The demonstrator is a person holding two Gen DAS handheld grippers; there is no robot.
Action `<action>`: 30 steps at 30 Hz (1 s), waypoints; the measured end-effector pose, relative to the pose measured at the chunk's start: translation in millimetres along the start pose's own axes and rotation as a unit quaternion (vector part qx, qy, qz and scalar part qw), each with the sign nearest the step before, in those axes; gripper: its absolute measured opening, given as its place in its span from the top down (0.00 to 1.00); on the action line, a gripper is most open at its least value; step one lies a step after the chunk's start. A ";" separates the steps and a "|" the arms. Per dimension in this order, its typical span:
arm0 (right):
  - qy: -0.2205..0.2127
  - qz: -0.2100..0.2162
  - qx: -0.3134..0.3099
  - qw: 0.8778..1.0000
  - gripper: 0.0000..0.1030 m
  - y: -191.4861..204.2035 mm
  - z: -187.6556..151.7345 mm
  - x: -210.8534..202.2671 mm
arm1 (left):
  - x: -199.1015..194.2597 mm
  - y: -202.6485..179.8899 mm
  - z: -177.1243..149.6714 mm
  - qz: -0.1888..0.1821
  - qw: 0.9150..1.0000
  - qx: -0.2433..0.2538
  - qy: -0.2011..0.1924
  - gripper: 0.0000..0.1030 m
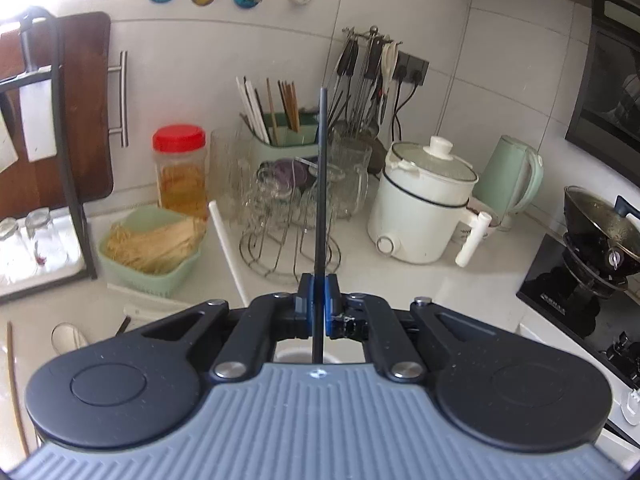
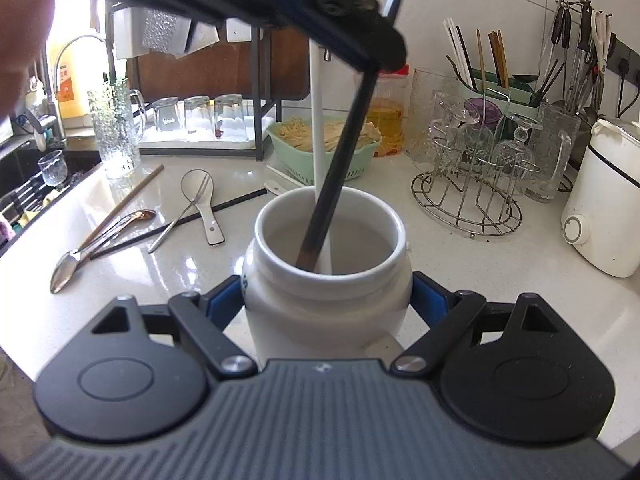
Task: Organize utensils
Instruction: 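Lower the black chopstick into the mug and open the left tool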
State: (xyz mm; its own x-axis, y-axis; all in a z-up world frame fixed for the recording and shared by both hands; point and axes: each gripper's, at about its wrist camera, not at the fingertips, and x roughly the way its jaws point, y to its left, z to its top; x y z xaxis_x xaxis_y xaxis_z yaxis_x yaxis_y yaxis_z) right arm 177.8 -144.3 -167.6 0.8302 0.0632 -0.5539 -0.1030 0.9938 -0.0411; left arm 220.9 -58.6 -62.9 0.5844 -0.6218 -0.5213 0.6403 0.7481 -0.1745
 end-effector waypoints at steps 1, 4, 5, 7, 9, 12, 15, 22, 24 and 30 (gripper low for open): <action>0.000 0.001 0.000 1.000 0.12 -0.2 0.2 -0.1 | -2.8 -1.1 -1.1 0.004 1.000 0.002 0.003 0.94; -0.002 0.003 0.001 1.000 0.12 -0.8 0.4 0.1 | -9.4 -0.8 -7.0 0.011 1.000 -0.007 0.012 0.94; -0.002 0.004 0.002 1.000 0.12 -1.3 0.1 -0.1 | -11.0 -0.5 -8.8 0.013 1.000 -0.012 0.016 0.94; -0.002 0.005 0.002 1.000 0.12 -1.4 0.2 -0.3 | -13.1 -1.0 -12.1 0.020 0.999 -0.015 0.022 0.94; 0.000 0.006 0.002 1.000 0.12 -1.5 0.9 -0.3 | -14.2 -1.8 -15.3 0.027 0.999 -0.018 0.030 0.94; 0.000 0.006 0.003 1.000 0.13 -1.7 1.1 -0.2 | -12.7 -1.0 -20.1 0.039 0.998 -0.029 0.042 0.94; 0.000 0.006 0.003 1.000 0.13 -1.5 1.1 -0.3 | -8.8 3.1 -22.8 0.049 0.996 -0.047 0.057 0.94; -0.002 0.011 0.001 1.000 0.13 -0.2 -1.2 -2.6 | 3.9 12.8 -27.5 0.068 0.991 -0.071 0.093 0.94; -0.002 0.012 0.000 1.000 0.13 -0.5 -1.6 -2.9 | 7.6 11.3 -29.4 0.077 0.990 -0.062 0.102 0.94; -0.003 0.013 0.000 1.000 0.13 -0.8 -2.1 -3.2 | 14.7 6.7 -33.4 0.076 0.990 -0.044 0.113 0.94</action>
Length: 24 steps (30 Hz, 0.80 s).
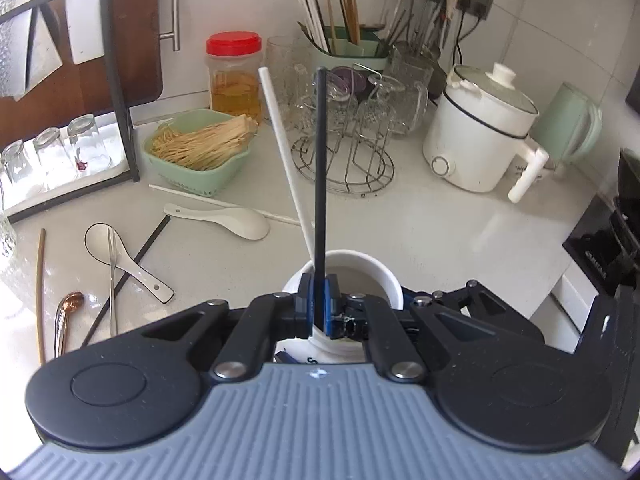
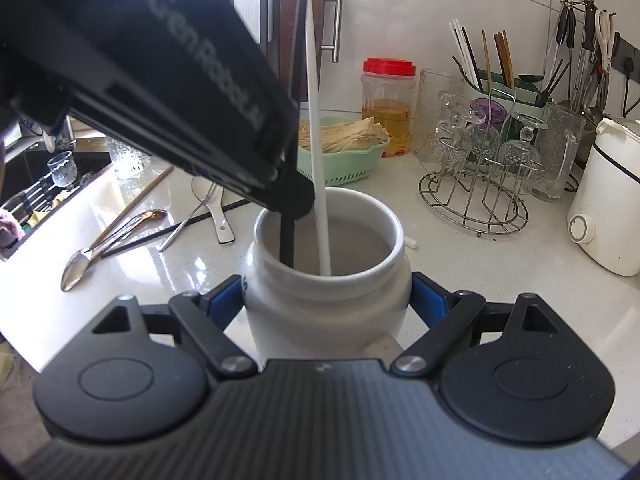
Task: Organize utensils
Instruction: 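Lower the black chopstick into the mug and open the left tool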
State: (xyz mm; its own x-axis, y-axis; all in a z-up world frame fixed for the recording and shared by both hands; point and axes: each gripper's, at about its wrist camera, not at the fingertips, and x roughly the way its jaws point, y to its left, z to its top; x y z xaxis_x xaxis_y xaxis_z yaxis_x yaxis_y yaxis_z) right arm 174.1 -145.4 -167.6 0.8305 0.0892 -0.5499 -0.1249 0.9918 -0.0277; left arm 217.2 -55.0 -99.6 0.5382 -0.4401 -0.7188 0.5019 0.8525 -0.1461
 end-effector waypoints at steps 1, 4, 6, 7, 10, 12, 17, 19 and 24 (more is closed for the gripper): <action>0.000 0.000 0.000 1.000 0.13 -0.2 0.0 0.1 | 0.6 -0.3 0.3 -0.001 1.000 0.001 0.000 0.94; 0.000 0.000 0.001 1.000 0.13 -0.3 -0.2 0.1 | 2.2 -1.3 2.0 0.001 1.000 0.000 0.004 0.94; -0.001 0.000 0.000 1.000 0.13 -0.3 -0.2 0.1 | 2.4 -1.5 2.8 0.003 1.000 0.002 0.006 0.94; -0.001 0.001 0.000 1.000 0.13 -0.4 -0.2 0.1 | 2.3 -1.5 3.3 0.005 1.000 0.000 0.007 0.94; -0.001 0.002 -0.001 1.000 0.13 -0.7 -0.3 -0.1 | 0.1 -0.5 5.2 0.005 1.000 -0.006 0.007 0.94; -0.001 0.003 -0.001 1.000 0.13 -0.7 -0.2 0.2 | -1.2 -0.2 6.2 0.008 1.000 -0.007 0.008 0.94; -0.002 0.005 -0.002 1.000 0.13 -1.2 0.1 1.9 | -9.9 3.4 8.2 0.008 1.000 -0.017 0.007 0.93; -0.002 0.006 -0.003 1.000 0.13 -1.2 -0.4 2.0 | -14.9 5.0 8.1 0.009 1.000 -0.021 0.006 0.93; -0.003 0.007 -0.004 1.000 0.13 -0.5 -0.3 2.9 | -32.1 12.7 7.1 0.016 0.999 -0.036 -0.003 0.93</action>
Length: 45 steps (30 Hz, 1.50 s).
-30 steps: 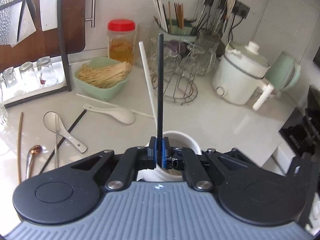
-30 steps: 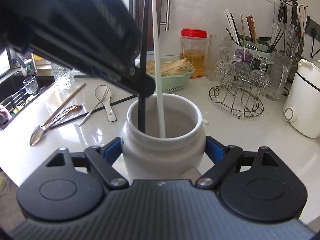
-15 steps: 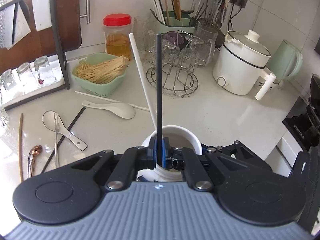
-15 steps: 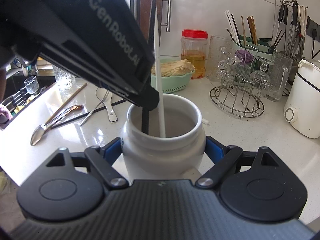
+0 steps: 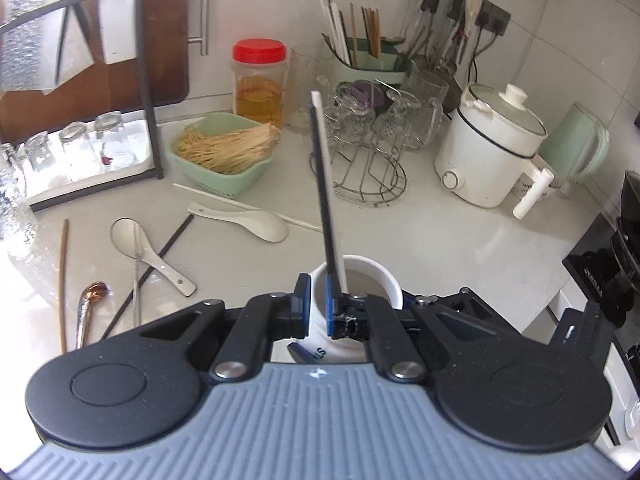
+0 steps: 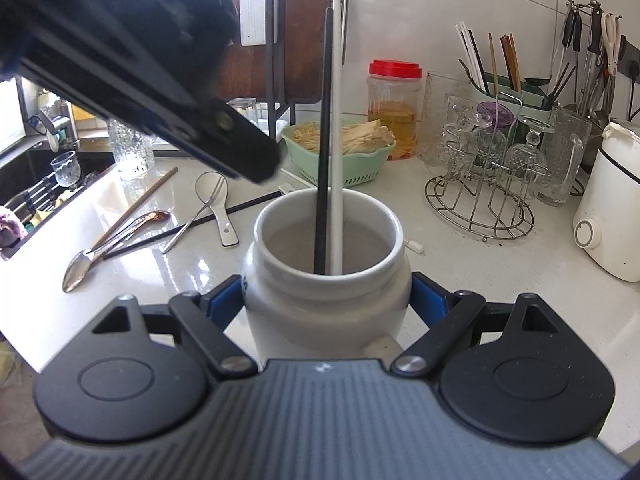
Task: Organize utensils
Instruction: 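Lower the black chopstick into the mug and open the left tool, then move the left tool to the wooden chopstick on the counter and grasp it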
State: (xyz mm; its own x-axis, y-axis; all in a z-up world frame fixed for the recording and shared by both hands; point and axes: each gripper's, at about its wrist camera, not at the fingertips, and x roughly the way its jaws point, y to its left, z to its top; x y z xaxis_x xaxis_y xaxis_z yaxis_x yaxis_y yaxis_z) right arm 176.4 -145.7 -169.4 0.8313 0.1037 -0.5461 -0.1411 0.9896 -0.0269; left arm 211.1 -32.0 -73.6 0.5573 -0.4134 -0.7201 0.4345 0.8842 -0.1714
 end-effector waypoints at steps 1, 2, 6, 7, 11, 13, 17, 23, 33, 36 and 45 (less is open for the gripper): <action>0.000 0.000 0.000 1.000 0.13 0.0 0.0 0.2 | -3.8 2.3 -0.2 0.003 1.000 -0.004 -0.002 0.93; 0.000 0.001 0.000 1.000 0.13 0.0 0.1 0.4 | -7.4 4.6 -0.5 0.006 1.000 -0.009 -0.003 0.93; 0.001 0.000 0.000 1.000 0.13 0.8 1.1 0.6 | -19.9 15.4 -3.9 0.020 1.000 -0.020 -0.007 0.93; 0.001 0.000 0.000 1.000 0.13 1.0 1.1 0.6 | -22.1 18.0 -5.3 0.025 0.999 -0.024 -0.006 0.93; 0.002 0.000 -0.001 1.000 0.13 1.3 1.8 0.9 | -29.0 32.6 -14.5 0.039 0.998 -0.042 -0.004 0.93; 0.002 0.001 -0.001 1.000 0.13 1.5 1.7 1.2 | -31.6 39.1 -19.5 0.049 0.998 -0.045 -0.002 0.93; 0.003 0.001 0.000 1.000 0.13 1.9 1.8 1.4 | -36.0 53.7 -30.3 0.067 0.996 -0.057 0.004 0.92; 0.002 -0.001 0.000 1.000 0.13 3.3 0.7 1.3 | -38.0 77.6 -46.4 0.092 0.992 -0.086 0.017 0.67; 0.007 0.003 -0.002 1.000 0.13 1.0 2.2 1.6 | -38.9 129.6 -68.7 0.122 0.982 -0.145 0.013 0.66; 0.010 0.003 -0.003 1.000 0.13 1.4 3.2 2.0 | -29.6 156.9 -67.1 0.131 0.978 -0.160 0.020 0.66; 0.020 -0.007 0.004 1.000 0.13 4.0 5.4 2.9 | 15.9 230.4 -60.0 0.145 0.972 -0.177 0.049 0.66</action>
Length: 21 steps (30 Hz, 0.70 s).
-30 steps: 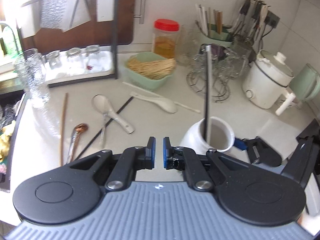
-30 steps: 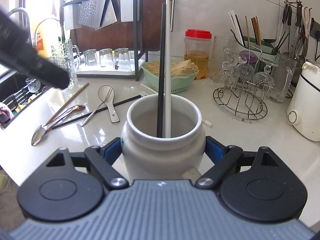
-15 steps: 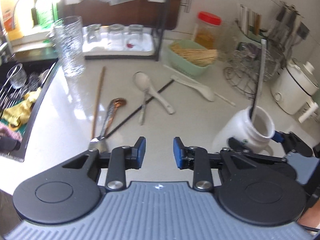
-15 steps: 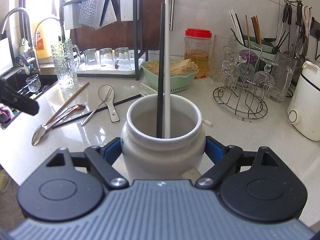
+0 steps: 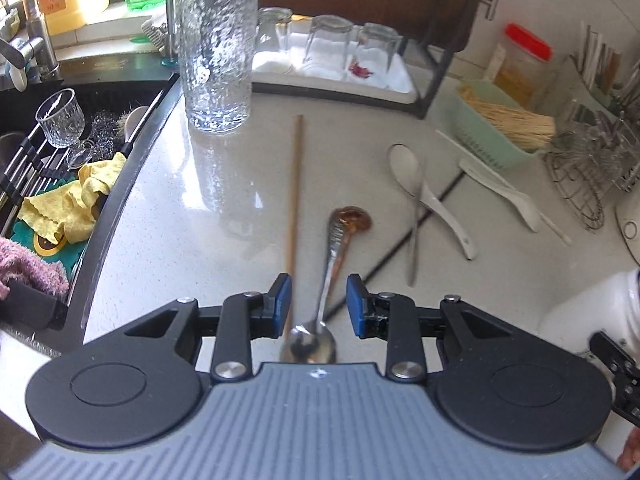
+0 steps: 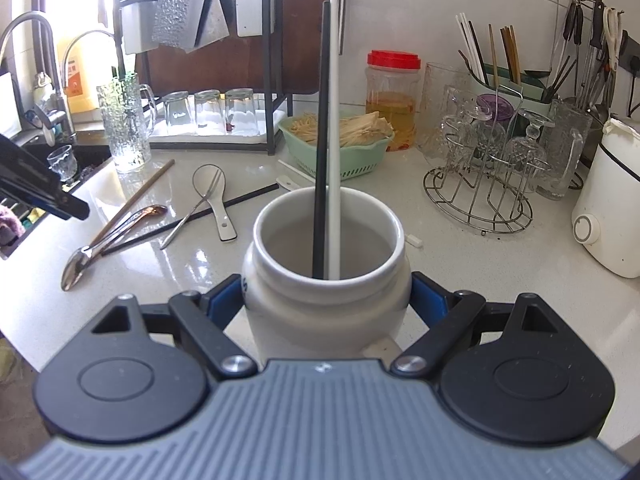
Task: Organize utensils
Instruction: 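Move the left tool to the wooden chopstick on the counter and grasp it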
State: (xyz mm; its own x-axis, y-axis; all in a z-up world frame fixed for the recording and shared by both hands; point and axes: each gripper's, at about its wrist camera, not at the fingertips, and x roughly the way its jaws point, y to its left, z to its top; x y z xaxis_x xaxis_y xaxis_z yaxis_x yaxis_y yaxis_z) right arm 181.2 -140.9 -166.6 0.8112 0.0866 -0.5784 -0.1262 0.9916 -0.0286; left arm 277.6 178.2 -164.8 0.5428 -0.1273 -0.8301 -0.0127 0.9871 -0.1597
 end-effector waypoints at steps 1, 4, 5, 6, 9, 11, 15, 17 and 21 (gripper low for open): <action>0.000 -0.001 0.000 1.000 0.13 0.4 0.1 0.0 | 5.6 3.6 3.3 0.001 1.000 -0.002 0.002 0.66; 0.005 -0.005 0.003 1.000 0.13 0.9 1.3 0.1 | 24.2 10.6 14.2 0.000 1.000 -0.005 0.008 0.66; 0.006 -0.007 0.004 1.000 0.13 1.3 1.9 0.1 | 30.1 12.1 18.4 -0.004 1.000 -0.008 0.010 0.66; 0.007 -0.009 0.005 1.000 0.13 1.7 2.0 0.2 | 36.1 13.3 22.5 -0.007 1.000 -0.008 0.012 0.66; 0.009 -0.011 0.006 1.000 0.13 2.5 2.3 0.3 | 55.2 13.7 35.5 -0.005 1.000 -0.002 0.016 0.66; 0.010 -0.012 0.006 1.000 0.13 2.7 2.5 0.3 | 65.3 13.9 44.8 -0.006 1.000 0.002 0.017 0.66; 0.013 -0.018 0.009 1.000 0.13 3.7 3.2 0.0 | 84.6 14.1 66.7 -0.004 1.000 0.005 0.017 0.66; 0.017 -0.023 0.009 1.000 0.13 5.1 4.5 0.6 | 92.1 13.1 77.6 0.000 1.000 0.009 0.014 0.67; 0.027 -0.032 0.016 0.999 0.13 6.6 7.4 2.0 | 103.8 9.2 100.9 0.013 1.000 0.016 0.008 0.68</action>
State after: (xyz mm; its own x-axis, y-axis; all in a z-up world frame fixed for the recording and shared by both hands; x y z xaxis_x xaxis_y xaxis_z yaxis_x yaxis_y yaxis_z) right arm 186.1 -133.5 -161.9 0.7846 0.0181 -0.6197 -0.0562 0.9975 -0.0419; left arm 418.5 183.8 -198.5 0.5292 -0.1034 -0.8422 0.0002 0.9926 -0.1218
